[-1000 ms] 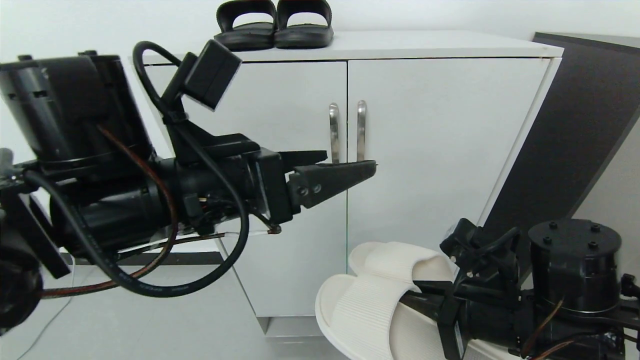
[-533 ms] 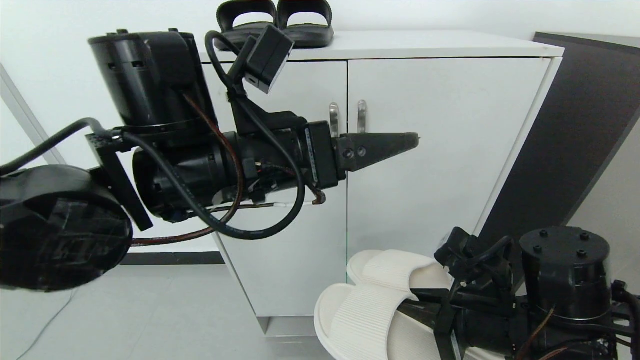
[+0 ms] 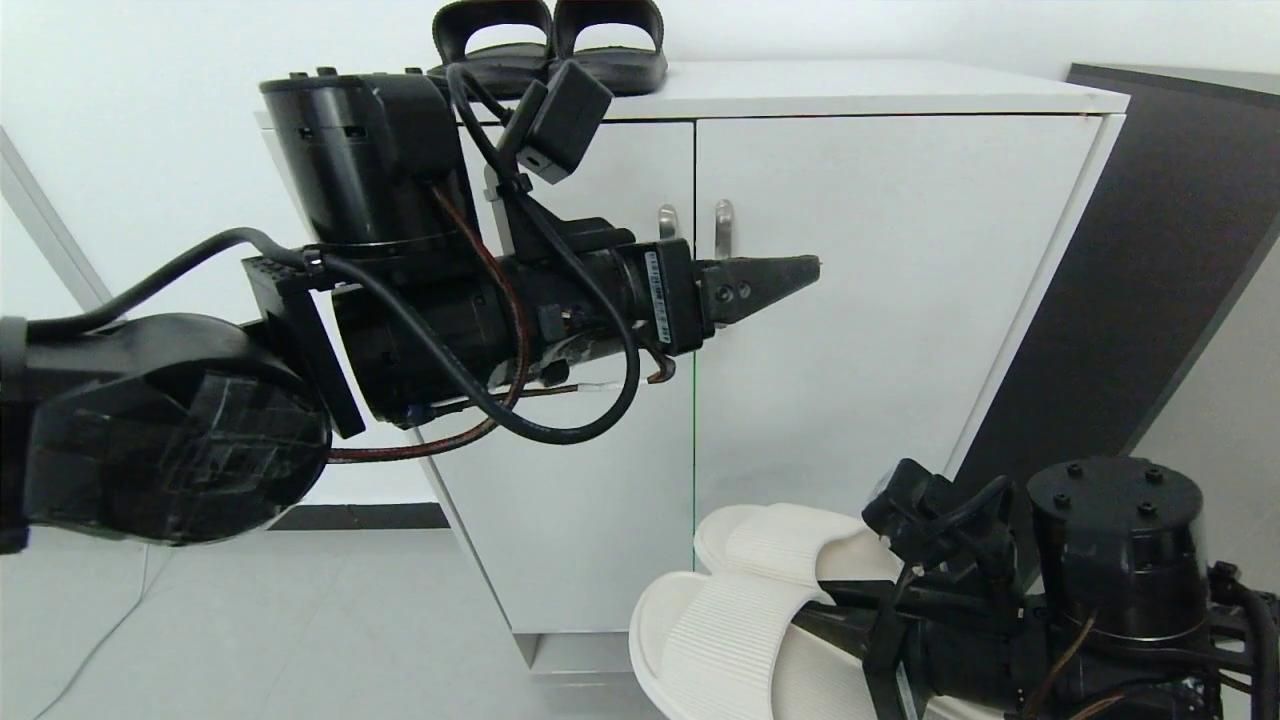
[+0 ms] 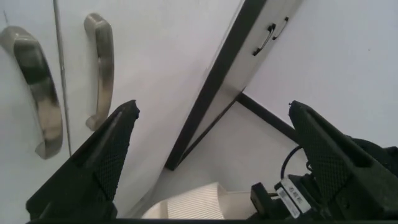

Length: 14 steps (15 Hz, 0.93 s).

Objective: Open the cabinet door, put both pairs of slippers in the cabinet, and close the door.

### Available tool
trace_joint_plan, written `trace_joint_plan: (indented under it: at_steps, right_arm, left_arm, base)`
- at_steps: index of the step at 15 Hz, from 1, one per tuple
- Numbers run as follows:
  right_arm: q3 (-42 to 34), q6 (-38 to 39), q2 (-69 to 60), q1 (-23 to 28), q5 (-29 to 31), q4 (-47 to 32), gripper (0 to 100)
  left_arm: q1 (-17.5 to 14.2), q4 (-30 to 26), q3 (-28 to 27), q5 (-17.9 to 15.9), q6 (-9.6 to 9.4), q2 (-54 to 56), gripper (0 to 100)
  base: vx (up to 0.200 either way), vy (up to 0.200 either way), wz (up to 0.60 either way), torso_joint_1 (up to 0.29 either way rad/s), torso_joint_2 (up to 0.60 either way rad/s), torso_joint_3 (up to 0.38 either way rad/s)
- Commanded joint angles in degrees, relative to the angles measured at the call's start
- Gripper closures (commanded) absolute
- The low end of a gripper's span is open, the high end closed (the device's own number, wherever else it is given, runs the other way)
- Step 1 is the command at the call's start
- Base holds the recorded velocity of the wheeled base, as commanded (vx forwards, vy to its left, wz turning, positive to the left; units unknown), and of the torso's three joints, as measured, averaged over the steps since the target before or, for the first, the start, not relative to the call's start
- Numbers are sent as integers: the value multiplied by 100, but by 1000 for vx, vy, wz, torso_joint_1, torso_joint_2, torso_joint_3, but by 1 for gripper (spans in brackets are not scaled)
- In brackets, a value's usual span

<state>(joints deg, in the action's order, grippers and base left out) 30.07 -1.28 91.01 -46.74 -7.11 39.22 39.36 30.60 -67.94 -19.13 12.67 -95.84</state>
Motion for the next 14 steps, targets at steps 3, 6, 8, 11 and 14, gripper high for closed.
trace_joint_plan:
  at_steps: [3,6,8,11,14]
  right_arm:
    - [-10,-4,13,-2,-1,7,100]
    - [-46,-4,13,-2,-1,-2,100]
    - [-81,-4,13,-2,-1,-2,100]
    - [-81,-13,4,-11,-1,-2,100]
    - [-81,-13,13,-11,-1,-2,100]
  left_arm:
    - [-25,-274,-413,243,-1,-268,0]
    - [-104,-282,-598,401,-10,-426,0]
    - [-183,-344,-659,410,-27,-488,0]
    - [-333,-362,-870,445,-19,-681,0]
    - [-359,-529,-1151,542,-27,-892,0]
  base:
    - [0,0,0,0,0,0]
    - [0,0,0,0,0,0]
    - [0,0,0,0,0,0]
    - [0,0,0,0,0,0]
    - [0,0,0,0,0,0]
